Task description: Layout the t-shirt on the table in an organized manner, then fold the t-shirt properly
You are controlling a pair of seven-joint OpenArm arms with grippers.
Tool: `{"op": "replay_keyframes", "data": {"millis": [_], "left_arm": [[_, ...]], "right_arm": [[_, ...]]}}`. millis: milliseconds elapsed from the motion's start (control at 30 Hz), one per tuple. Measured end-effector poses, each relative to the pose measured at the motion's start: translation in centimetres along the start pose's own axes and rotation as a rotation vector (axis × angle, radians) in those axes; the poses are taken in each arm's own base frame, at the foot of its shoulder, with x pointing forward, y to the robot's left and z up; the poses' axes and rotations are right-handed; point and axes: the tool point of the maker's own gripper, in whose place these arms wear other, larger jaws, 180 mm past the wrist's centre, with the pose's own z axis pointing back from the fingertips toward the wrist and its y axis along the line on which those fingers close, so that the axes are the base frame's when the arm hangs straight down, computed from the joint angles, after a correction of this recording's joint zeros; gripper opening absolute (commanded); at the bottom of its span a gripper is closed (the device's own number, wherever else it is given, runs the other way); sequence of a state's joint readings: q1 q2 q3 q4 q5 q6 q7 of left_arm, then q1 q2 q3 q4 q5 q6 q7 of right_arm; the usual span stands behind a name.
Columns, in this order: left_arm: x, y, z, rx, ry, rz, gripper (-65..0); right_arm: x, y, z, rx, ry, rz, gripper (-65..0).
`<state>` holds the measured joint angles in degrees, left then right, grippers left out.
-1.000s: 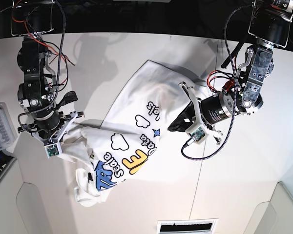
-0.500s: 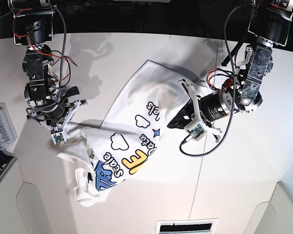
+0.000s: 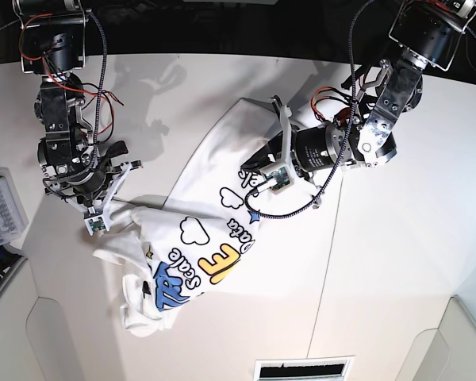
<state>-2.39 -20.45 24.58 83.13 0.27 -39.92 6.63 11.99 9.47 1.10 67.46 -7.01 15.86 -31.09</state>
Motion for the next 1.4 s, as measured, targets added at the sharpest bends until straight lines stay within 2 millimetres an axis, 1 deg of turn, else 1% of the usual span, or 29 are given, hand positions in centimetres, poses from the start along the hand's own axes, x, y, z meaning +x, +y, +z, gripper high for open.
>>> {"op": "replay_keyframes", "data": {"millis": [100, 200, 233, 300, 367, 400, 467, 533, 600, 800, 867, 900, 1067, 1167, 1300, 1400], "left_arm": [[-0.2, 0.0, 0.0, 0.001, 0.009, -0.011, -65.0], [-0.2, 0.0, 0.0, 0.002, 0.009, -0.011, -65.0], [-0.2, 0.0, 0.0, 0.002, 0.011, -0.011, -65.0], [-0.2, 0.0, 0.0, 0.002, 0.010, -0.011, -65.0], [-0.2, 0.0, 0.0, 0.002, 0.009, -0.011, -65.0], [-0.2, 0.0, 0.0, 0.001, 0.009, -0.010, -65.0], [-0.2, 0.0, 0.0, 0.001, 0.009, -0.010, -65.0], [-0.2, 0.0, 0.0, 0.001, 0.009, -0.010, -65.0], [-0.1, 0.0, 0.0, 0.001, 0.008, -0.009, -65.0], [-0.2, 0.0, 0.0, 0.001, 0.008, -0.010, -65.0], [-0.2, 0.0, 0.0, 0.001, 0.009, -0.010, -65.0], [-0.2, 0.0, 0.0, 0.001, 0.011, -0.013, -65.0], [-0.1, 0.0, 0.0, 0.003, 0.007, -0.023, -65.0], [0.1, 0.1, 0.0, 0.003, -0.004, -0.025, -65.0], [0.1, 0.0, -0.2, 0.004, 0.003, -0.041, -65.0], [-0.2, 0.0, -0.2, 0.006, 0.022, -0.065, -65.0]], "right_arm": [[-0.2, 0.6, 0.4, 0.027, 0.002, -0.009, -65.0], [-0.8, 1.2, 1.2, 0.033, -0.007, -0.002, -65.0], [-1.1, 1.2, 1.6, 0.027, -0.008, -0.003, -65.0], [-0.7, 1.0, 2.6, -0.002, -0.043, -0.008, -65.0], [1.0, 0.5, 3.7, -0.040, -0.128, -0.022, -65.0], [2.3, 0.2, 4.1, -0.052, -0.172, -0.029, -65.0], [4.7, -0.7, 4.5, -0.081, -0.238, -0.042, -65.0], [6.4, -1.5, 4.6, -0.099, -0.267, -0.048, -65.0], [7.2, -2.0, 4.1, -0.106, -0.275, -0.055, -65.0], [8.5, -3.2, 1.5, -0.111, -0.231, -0.065, -65.0], [8.2, -3.3, 0.7, -0.108, -0.219, -0.070, -65.0], [7.7, -3.2, 0.3, -0.105, -0.205, -0.072, -65.0], [3.8, -2.6, -1.8, -0.096, -0.113, -0.053, -65.0], [3.1, -2.6, -2.3, -0.097, -0.106, -0.046, -65.0], [2.9, -2.5, -2.5, -0.095, -0.101, -0.044, -65.0], [2.5, -1.7, -2.6, -0.046, -0.072, -0.038, -65.0]]}}
